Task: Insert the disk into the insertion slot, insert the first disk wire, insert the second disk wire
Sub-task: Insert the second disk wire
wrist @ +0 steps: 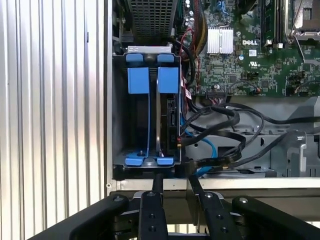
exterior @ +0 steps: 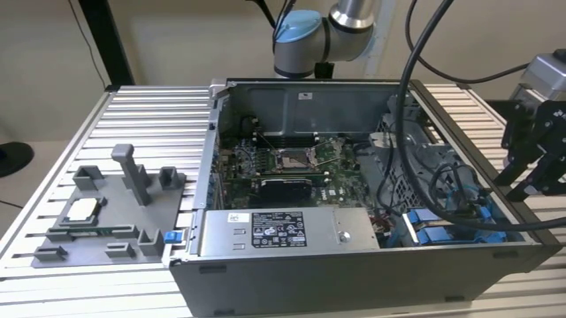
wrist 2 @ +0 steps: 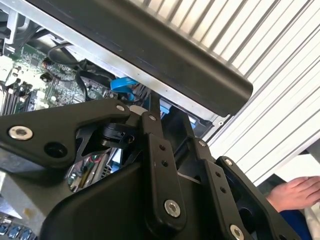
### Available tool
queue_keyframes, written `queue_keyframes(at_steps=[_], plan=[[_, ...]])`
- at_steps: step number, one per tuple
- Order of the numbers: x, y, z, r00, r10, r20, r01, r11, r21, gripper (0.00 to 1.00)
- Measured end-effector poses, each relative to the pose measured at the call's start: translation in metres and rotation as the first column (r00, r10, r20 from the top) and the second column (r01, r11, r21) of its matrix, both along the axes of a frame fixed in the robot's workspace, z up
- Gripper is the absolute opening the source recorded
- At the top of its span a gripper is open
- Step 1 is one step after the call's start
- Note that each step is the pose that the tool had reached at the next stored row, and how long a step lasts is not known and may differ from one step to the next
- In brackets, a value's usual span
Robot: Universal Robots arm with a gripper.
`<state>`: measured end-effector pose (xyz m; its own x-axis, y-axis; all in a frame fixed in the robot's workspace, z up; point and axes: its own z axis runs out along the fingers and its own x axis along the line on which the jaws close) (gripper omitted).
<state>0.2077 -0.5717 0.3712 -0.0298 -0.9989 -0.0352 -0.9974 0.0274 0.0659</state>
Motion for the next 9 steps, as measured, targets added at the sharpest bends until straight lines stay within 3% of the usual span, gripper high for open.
queue_keyframes(at_steps=[9], plan=[[0.0, 0.0, -0.0036, 1.0, 0.0, -0.0025, 0.0, 1.0, -0.0012, 1.0]])
